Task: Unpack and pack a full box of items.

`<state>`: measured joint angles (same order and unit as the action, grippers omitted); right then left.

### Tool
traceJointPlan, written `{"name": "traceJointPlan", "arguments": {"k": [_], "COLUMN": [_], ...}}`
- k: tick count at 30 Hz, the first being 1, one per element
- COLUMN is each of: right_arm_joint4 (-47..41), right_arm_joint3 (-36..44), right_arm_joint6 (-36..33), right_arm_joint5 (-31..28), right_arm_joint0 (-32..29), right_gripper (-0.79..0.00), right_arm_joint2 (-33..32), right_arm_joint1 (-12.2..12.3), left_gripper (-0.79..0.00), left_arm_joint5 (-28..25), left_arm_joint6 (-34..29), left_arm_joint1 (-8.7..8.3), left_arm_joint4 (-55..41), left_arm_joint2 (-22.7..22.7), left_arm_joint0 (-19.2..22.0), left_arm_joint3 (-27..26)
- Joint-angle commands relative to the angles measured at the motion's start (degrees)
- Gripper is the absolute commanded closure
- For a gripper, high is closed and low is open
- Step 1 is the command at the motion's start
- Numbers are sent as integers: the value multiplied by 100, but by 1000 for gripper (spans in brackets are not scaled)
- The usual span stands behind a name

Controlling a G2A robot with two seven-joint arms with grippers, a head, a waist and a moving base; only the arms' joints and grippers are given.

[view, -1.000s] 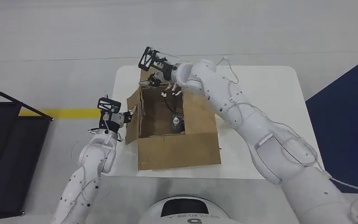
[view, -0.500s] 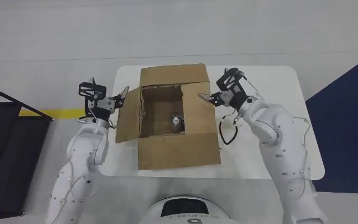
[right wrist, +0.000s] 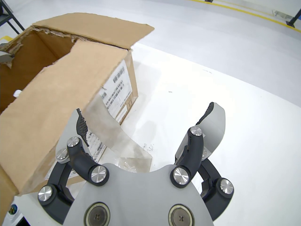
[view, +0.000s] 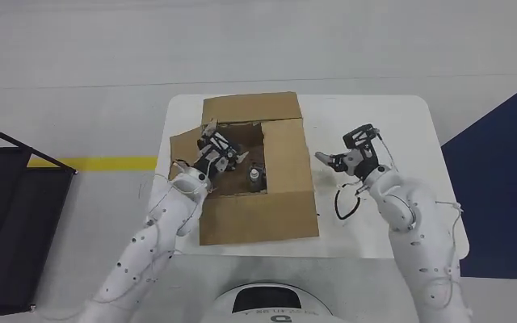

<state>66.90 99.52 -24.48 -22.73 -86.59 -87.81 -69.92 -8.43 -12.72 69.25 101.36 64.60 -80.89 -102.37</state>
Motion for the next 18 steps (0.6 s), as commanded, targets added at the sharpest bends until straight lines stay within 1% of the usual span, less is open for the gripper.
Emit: {"name": "traceJointPlan", "arguments": {"k": [1,8,18], "right_arm_joint4": [15,-100,-100], "right_arm_joint3": [-137,-669,-883], "right_arm_joint6": [-45,87,402], "right_arm_joint5": [90,-254,-483], "right_arm_joint0": [9,226,392], "right_gripper": [-785,-785,-785], "right_arm_joint2": [38,396,627], "right_arm_joint1": [0,-9,3], "left_gripper": [-785,-785,-785], "left_arm_joint5": [-51,67,84], "left_arm_joint6": [-22,-182,-312], "left_arm_joint1": [7,82,160], "left_arm_joint4": [111,138,389], "left_arm_joint2": [-85,-400,-766], "left_arm_joint0": [4,42,96], "left_arm_joint3": [44,25,176]}}
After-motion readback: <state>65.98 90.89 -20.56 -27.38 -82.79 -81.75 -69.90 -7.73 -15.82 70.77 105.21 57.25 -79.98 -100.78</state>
